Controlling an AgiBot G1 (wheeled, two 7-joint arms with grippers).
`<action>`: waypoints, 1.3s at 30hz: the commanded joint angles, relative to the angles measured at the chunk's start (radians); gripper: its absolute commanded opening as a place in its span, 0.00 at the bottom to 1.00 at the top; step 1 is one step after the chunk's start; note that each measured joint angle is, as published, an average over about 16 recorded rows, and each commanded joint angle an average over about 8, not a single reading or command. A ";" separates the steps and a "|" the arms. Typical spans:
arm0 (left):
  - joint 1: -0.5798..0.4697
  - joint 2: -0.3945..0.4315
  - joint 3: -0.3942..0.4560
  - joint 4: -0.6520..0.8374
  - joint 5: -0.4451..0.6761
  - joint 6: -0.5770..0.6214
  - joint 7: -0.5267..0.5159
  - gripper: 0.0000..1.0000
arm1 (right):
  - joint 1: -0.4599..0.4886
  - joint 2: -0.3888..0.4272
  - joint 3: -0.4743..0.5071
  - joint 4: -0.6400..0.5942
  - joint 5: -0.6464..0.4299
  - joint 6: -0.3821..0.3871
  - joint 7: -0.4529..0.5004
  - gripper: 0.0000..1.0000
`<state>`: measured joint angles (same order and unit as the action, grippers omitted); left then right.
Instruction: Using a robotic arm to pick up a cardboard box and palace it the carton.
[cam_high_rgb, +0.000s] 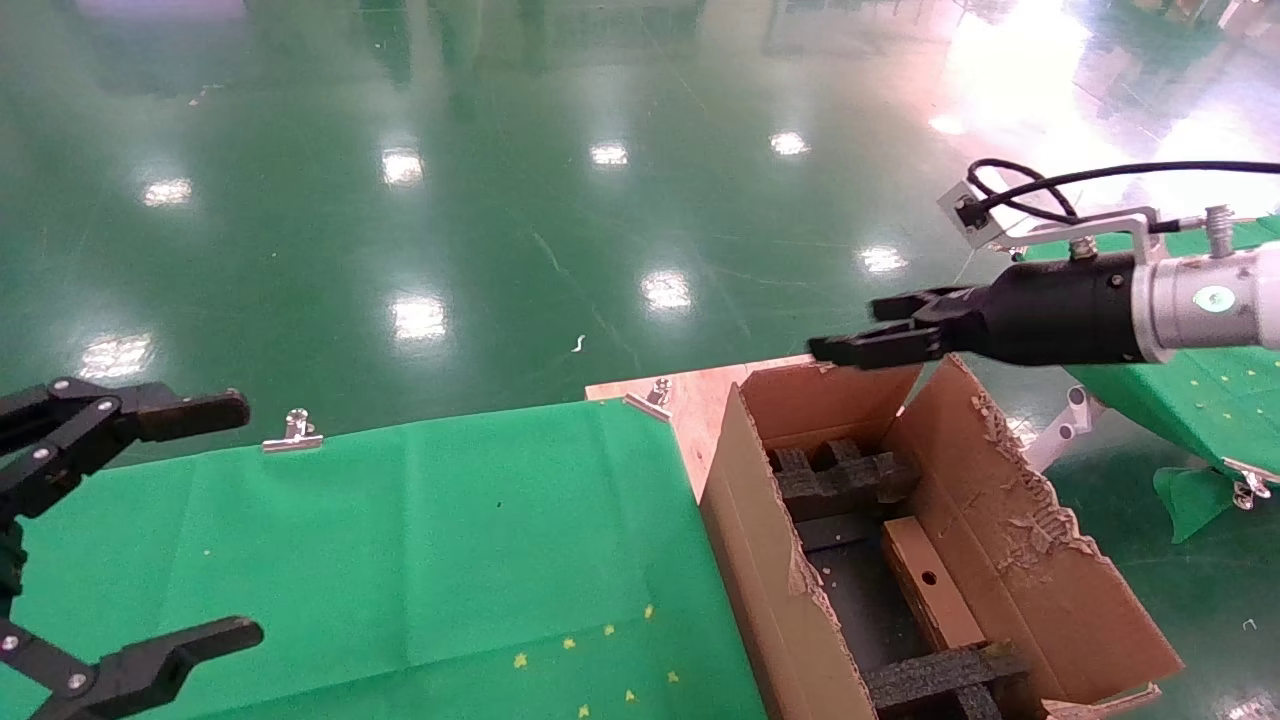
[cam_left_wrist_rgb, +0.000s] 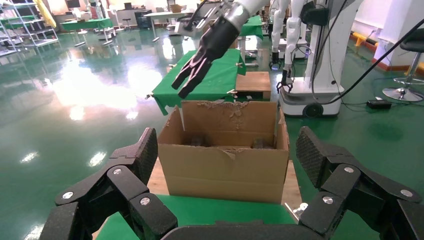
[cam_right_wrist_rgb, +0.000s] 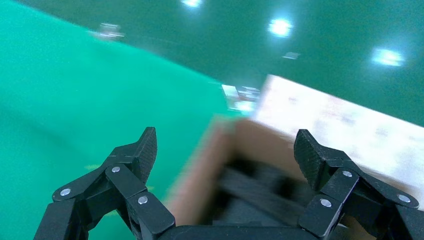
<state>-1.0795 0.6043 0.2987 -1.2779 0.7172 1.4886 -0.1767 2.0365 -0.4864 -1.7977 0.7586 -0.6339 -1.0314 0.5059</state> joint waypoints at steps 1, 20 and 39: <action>0.000 0.000 0.000 0.000 0.000 0.000 0.000 1.00 | 0.015 0.020 0.015 0.025 0.027 -0.049 -0.010 1.00; 0.000 0.000 0.001 0.001 0.000 0.000 0.000 1.00 | -0.092 0.007 0.185 0.082 0.020 -0.105 -0.045 1.00; -0.001 0.000 0.001 0.001 -0.001 0.000 0.001 1.00 | -0.402 -0.040 0.659 0.240 -0.022 -0.233 -0.142 1.00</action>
<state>-1.0800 0.6039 0.3001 -1.2770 0.7161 1.4882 -0.1759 1.6346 -0.5263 -1.1383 0.9987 -0.6556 -1.2642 0.3635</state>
